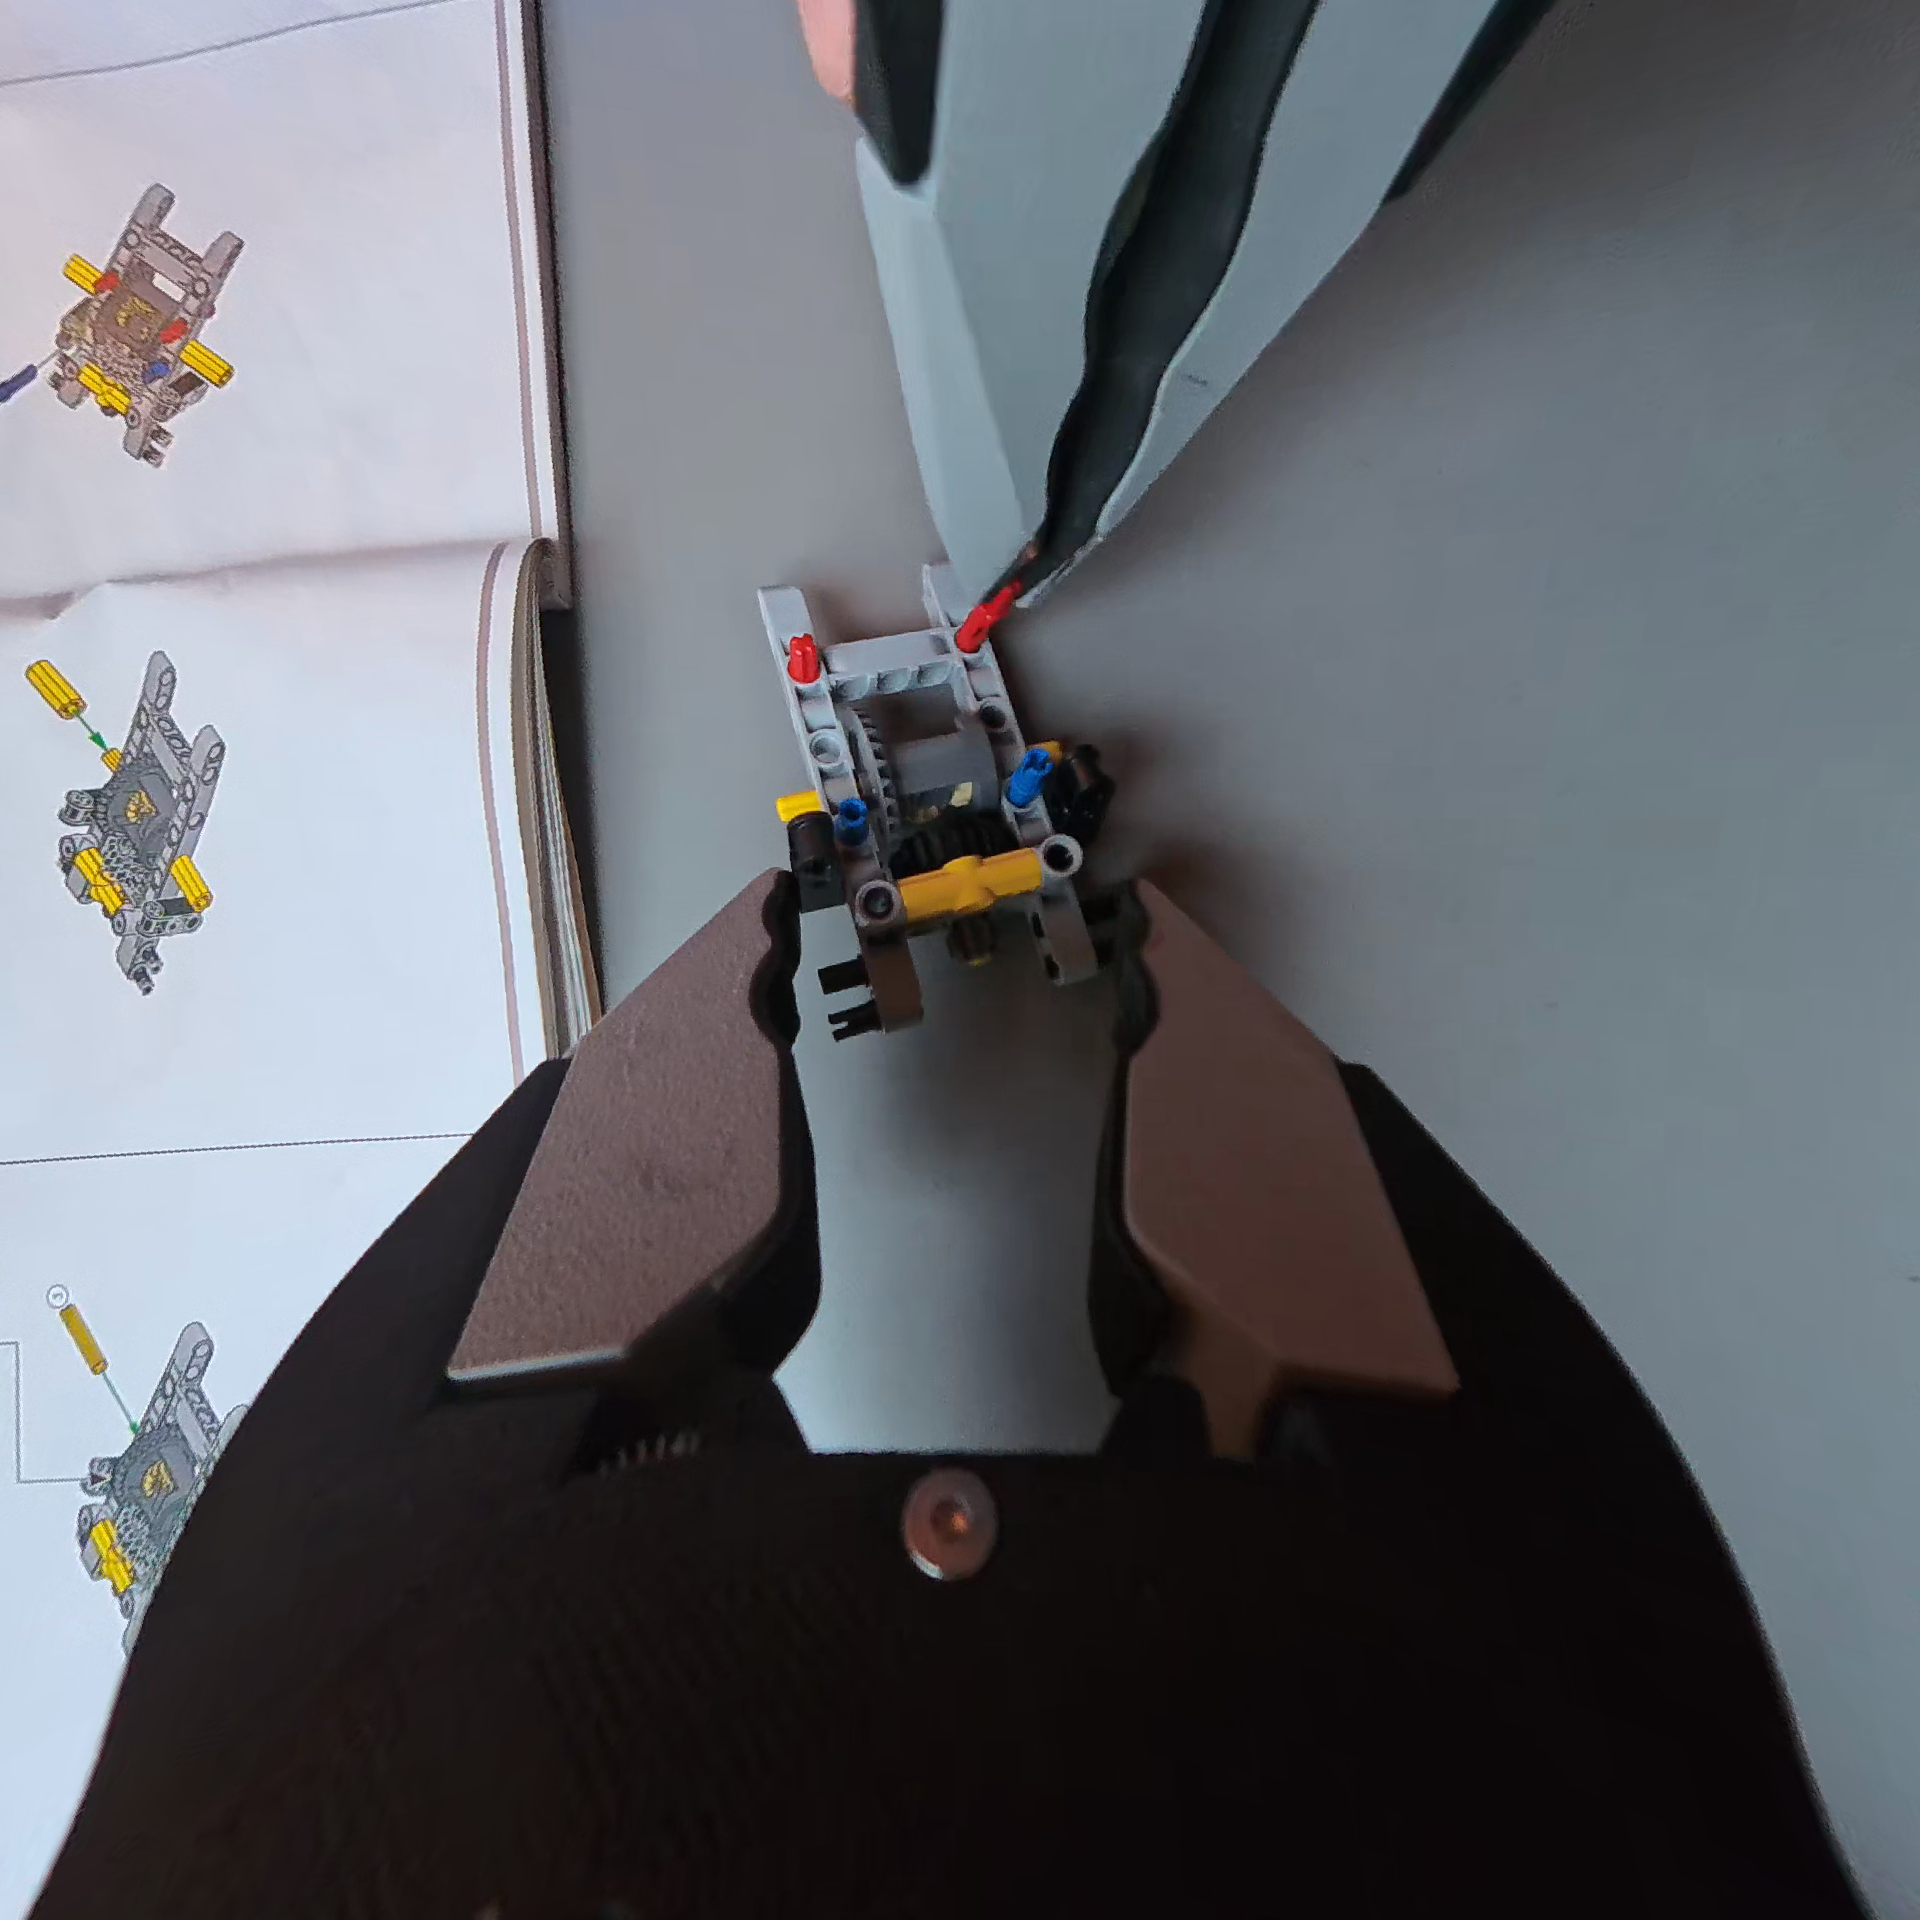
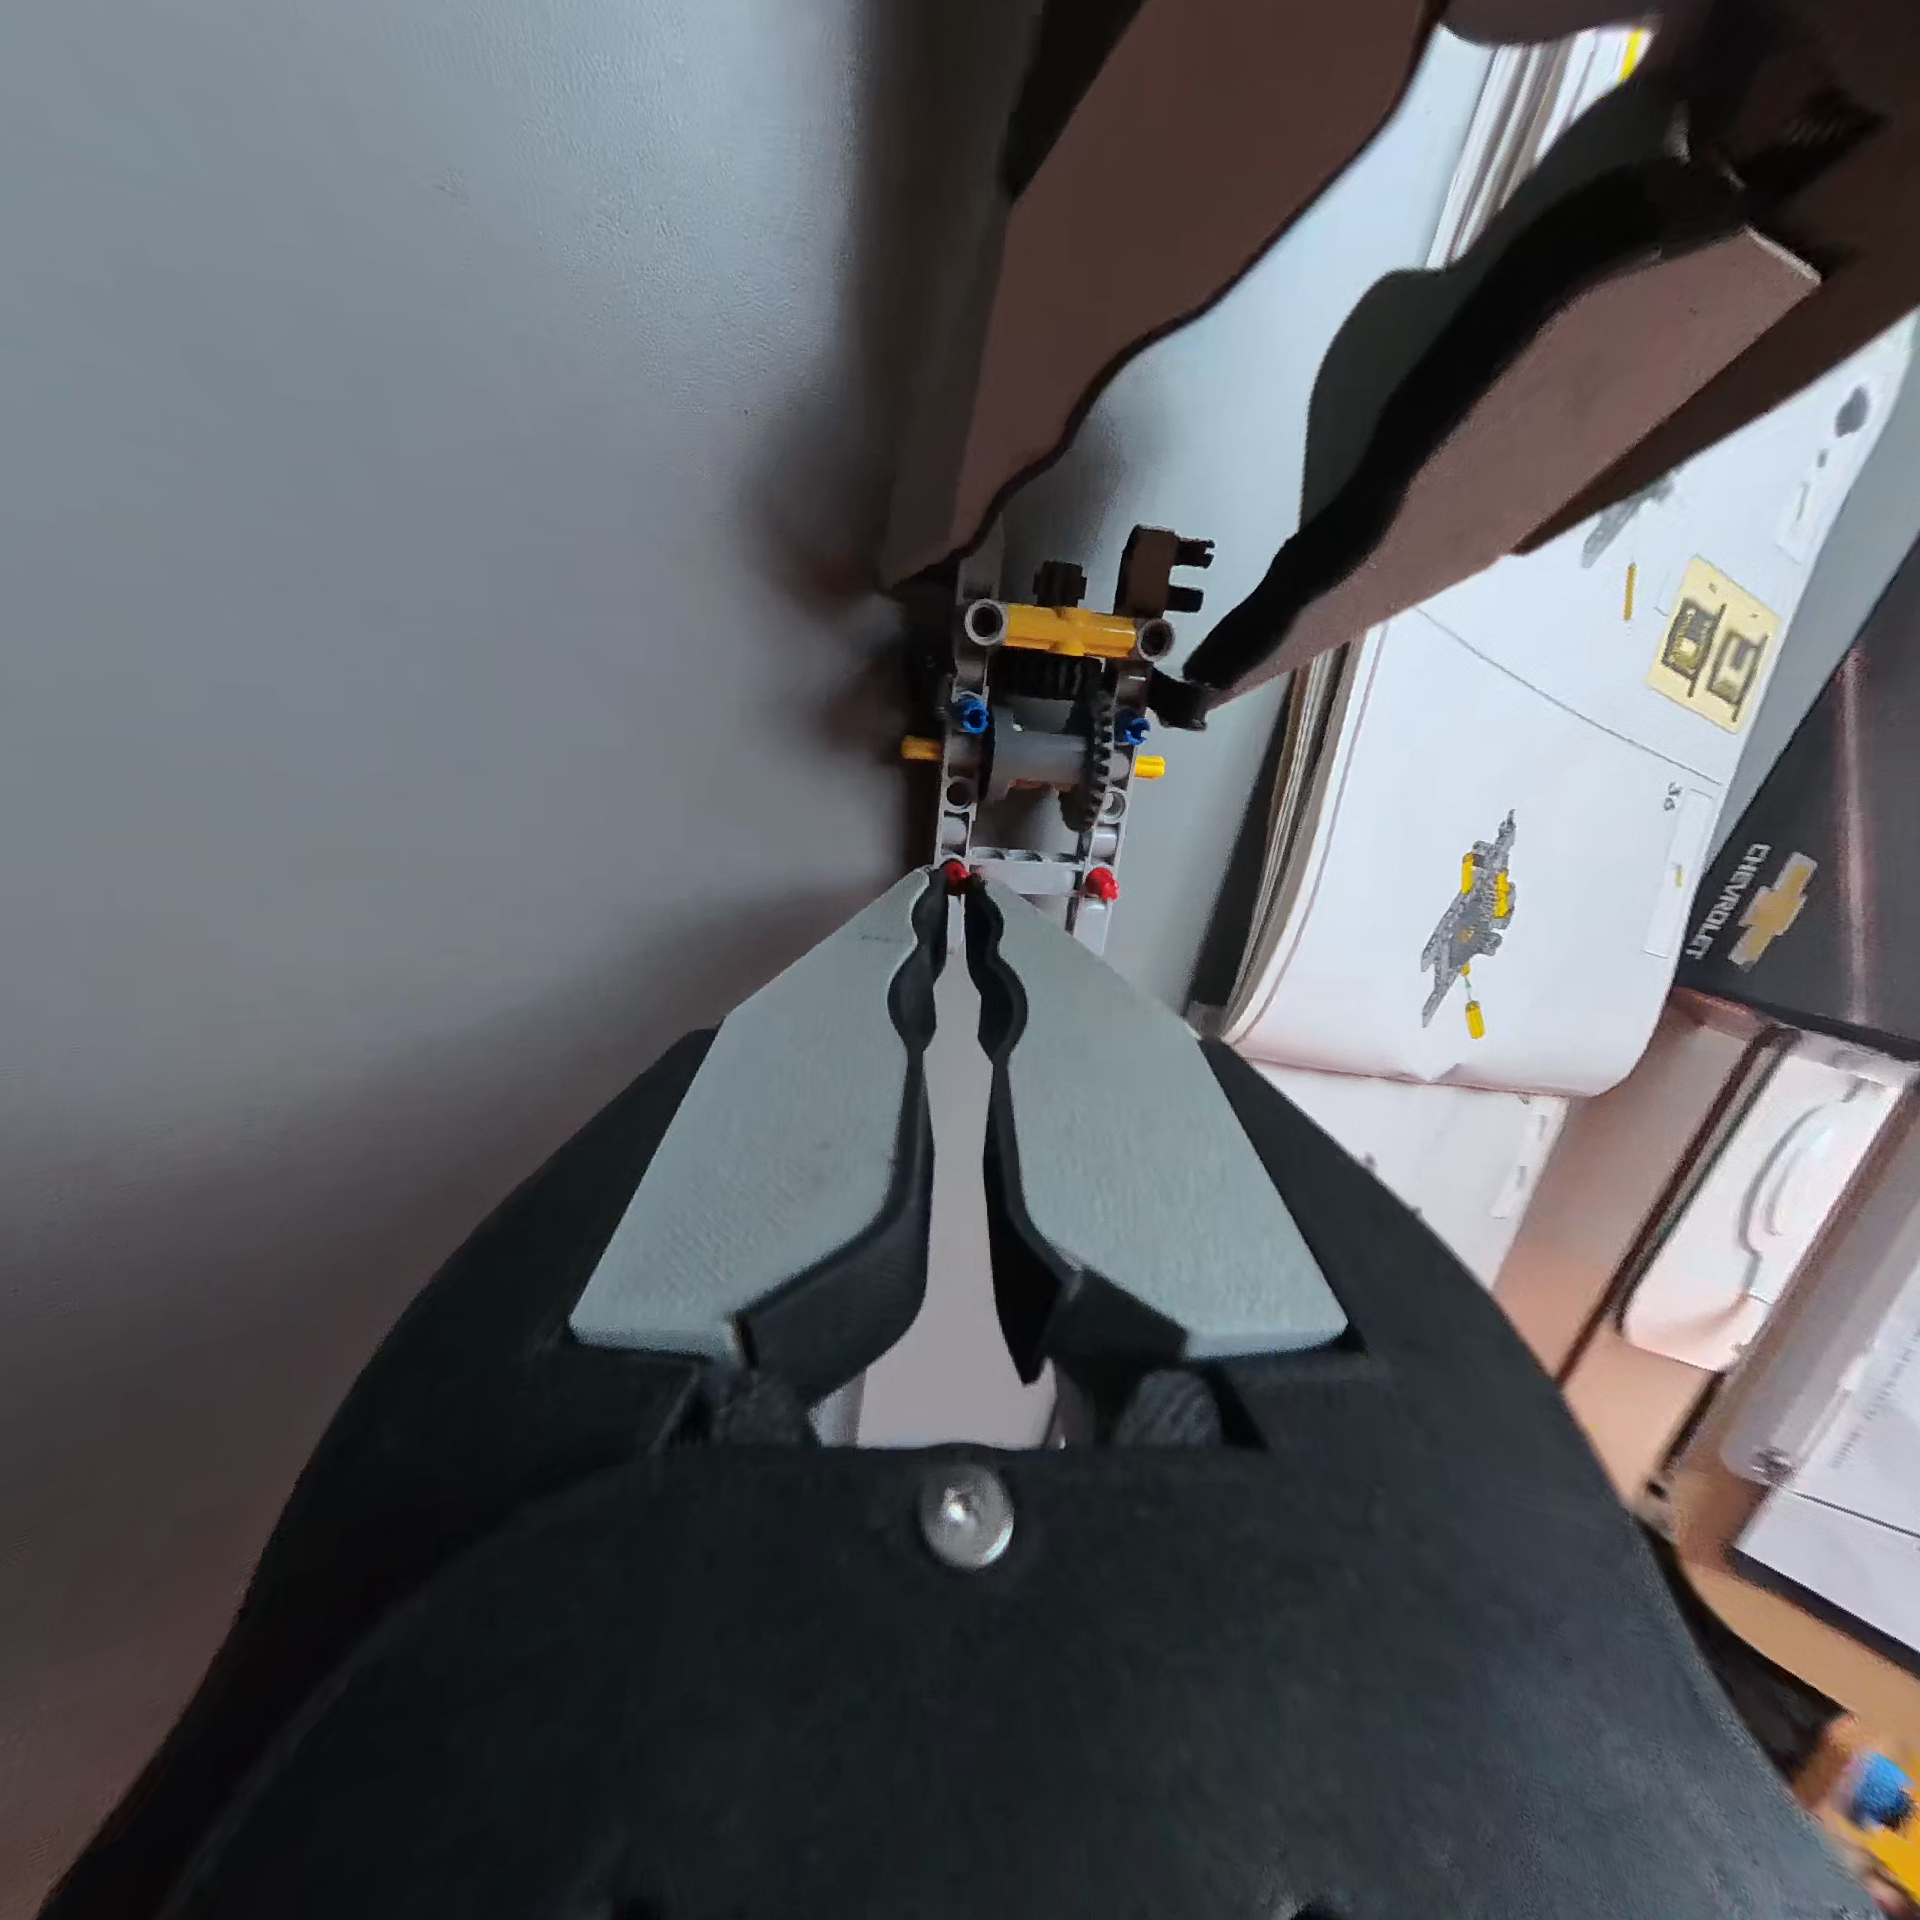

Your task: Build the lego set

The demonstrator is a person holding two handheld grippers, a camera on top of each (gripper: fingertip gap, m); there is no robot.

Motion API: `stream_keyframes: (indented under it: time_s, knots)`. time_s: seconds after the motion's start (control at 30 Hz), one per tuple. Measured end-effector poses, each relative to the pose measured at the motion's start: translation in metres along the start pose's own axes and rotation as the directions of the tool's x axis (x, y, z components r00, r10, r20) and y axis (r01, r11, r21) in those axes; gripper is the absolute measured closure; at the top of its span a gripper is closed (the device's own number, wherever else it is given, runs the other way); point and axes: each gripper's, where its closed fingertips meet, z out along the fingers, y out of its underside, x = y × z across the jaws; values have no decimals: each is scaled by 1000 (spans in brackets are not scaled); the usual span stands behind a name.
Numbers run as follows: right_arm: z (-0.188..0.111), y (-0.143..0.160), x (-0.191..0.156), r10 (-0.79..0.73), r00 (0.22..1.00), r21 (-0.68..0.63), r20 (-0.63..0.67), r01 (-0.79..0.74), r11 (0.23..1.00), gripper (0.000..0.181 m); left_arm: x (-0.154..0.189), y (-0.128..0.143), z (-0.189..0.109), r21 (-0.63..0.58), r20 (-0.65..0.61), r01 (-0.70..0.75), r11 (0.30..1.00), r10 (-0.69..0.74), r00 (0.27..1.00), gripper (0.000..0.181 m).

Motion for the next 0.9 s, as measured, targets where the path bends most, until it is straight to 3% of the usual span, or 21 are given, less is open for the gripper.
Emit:
stream_keyframes:
  time_s: [0.2, 0.47, 0.57, 0.73, 0.8, 0.9]
  knots:
    - [-1, 7, 3, 216, 975, 99, 50, -220, 970, 181, -1, 0, 0, 10, -2, 11, 1000, -11, 1000, 122]
    - [2, 1, 0, -43, 999, -52, 31, 45, 998, 181, -2, -2, 2, 18, 1, 17, 1000, -17, 1000, 122]
    - [1, 2, 0, -62, 996, -81, 59, 67, 994, 180, -2, -3, 2, 21, 10, 12, 1000, -13, 1000, 122]
    - [-6, 4, 6, 186, 981, 111, 47, -190, 975, 181, -3, 2, 4, 16, 5, 30, 999, -30, 1000, 122]
    - [-12, 5, 12, 309, 951, 224, 29, -307, 925, 180, -4, 3, 3, 24, 5, 33, 999, -33, 999, 122]
    - [-20, 1, 11, 480, 867, 361, 131, -493, 792, 181, -6, 4, 1, 24, 19, 25, 999, -25, 1000, 122]
